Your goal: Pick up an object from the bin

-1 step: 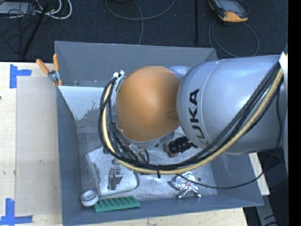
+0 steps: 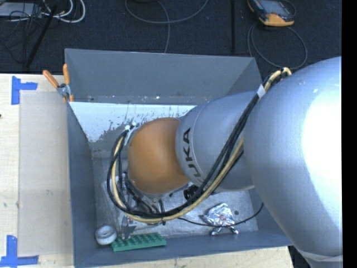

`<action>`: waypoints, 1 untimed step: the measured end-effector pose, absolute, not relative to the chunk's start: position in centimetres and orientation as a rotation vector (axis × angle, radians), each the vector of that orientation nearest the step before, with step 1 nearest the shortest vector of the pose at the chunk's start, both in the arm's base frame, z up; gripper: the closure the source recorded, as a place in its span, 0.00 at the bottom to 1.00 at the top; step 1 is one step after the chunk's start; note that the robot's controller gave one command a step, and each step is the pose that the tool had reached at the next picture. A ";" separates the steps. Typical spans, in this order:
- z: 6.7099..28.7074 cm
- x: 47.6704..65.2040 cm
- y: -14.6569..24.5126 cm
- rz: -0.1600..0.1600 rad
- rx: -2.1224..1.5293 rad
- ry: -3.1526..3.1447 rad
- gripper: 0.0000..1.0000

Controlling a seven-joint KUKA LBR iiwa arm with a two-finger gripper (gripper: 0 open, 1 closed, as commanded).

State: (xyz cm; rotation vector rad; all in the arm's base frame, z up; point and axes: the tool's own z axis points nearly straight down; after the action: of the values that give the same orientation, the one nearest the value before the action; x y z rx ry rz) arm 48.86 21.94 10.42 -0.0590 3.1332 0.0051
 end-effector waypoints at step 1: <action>9.8 49.2 22.7 0.005 -0.225 3.107 0.00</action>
Offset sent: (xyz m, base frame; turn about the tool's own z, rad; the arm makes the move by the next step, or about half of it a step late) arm -0.0099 0.0192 -0.0342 -0.1632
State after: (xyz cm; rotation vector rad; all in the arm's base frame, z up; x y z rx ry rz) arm 49.19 22.68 9.82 -0.2254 3.1072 0.0046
